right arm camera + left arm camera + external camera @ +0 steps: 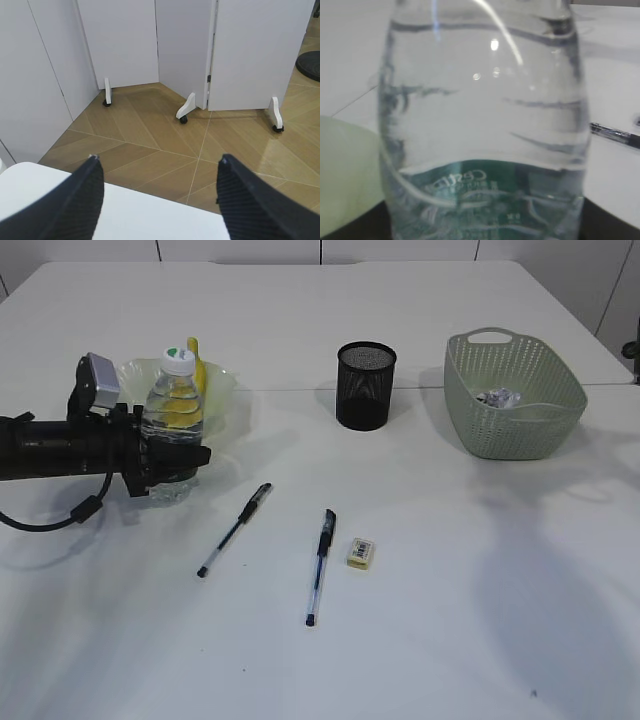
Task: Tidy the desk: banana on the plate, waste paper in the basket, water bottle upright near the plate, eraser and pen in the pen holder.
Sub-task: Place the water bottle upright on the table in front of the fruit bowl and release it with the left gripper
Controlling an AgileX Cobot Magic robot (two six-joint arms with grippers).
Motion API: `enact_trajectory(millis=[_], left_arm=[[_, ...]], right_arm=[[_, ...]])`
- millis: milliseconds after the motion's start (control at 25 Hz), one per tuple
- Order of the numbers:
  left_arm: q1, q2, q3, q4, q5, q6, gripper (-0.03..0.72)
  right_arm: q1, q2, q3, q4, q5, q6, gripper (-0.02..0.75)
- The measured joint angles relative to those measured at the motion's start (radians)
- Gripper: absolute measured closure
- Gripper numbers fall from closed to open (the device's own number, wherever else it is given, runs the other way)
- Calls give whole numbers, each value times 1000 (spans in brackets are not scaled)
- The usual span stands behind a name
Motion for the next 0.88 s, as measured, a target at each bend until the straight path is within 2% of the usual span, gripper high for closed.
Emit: enact_trajectory(millis=[880], left_arm=[[0, 0, 0, 0, -14, 0, 309]], right_arm=[[0, 0, 0, 0, 2, -2, 210]])
